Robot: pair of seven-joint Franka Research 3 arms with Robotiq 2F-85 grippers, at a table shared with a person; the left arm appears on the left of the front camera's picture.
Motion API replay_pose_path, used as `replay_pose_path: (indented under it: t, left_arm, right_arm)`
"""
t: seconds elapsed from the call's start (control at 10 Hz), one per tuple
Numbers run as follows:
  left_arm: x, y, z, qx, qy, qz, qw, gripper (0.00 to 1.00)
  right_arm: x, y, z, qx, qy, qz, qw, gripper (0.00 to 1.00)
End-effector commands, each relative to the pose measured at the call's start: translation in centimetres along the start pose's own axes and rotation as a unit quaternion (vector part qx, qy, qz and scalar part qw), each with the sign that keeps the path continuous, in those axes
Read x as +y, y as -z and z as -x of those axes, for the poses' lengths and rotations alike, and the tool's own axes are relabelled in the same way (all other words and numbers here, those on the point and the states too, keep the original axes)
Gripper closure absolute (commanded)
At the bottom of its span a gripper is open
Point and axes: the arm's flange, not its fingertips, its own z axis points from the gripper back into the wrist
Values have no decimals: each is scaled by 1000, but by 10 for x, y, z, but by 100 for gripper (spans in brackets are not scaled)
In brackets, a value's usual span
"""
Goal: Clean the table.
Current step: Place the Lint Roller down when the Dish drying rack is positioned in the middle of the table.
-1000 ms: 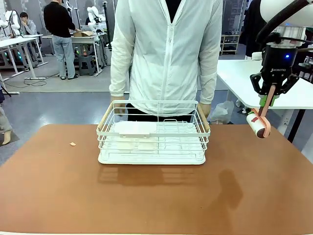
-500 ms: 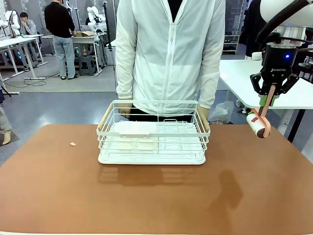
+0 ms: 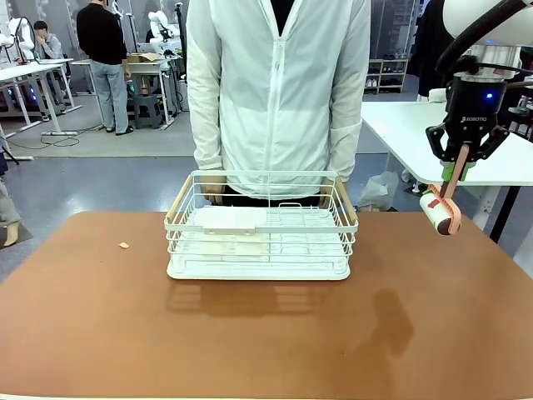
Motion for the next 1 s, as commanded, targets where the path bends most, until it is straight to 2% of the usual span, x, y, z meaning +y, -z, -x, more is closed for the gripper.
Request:
replay_pose_path:
  t: [0.0,0.2,0.3,0.4,0.5,0.6,0.7,0.8,0.9]
  left_arm:
    - [-1,-3,0,0,4,13,1000,0]
    - [-1,-3,0,0,4,13,1000,0]
    - [-1,-3,0,0,4,13,1000,0]
    - [-1,-3,0,0,4,13,1000,0]
    - [-1,-3,0,0,4,13,1000,0]
    - [-1,-3,0,0,4,13,1000,0]
    - [-1,-3,0,0,4,13,1000,0]
    - [-1,-3,0,0,4,13,1000,0]
    - [-1,-3,0,0,4,13,1000,0]
  right_arm:
    - [1,-4,-1,4,3,5,1000,79]
    - [0,0,0,0,0,0,1000,79]
    - [1,-3,-4,2,47,-10,999,79]
    - [0,-7,-12,-10,172,-10,985,79]
    - [-2,-11,-14,11,264,-40,964,79]
    - [-2,-7,-21,8,411,-66,909,79]
    - [-6,-5,-27,23,468,-128,874,79]
    - [-9,2,-34,44,541,-153,825,79]
    - [-9,8,-39,32,606,-156,779,79]
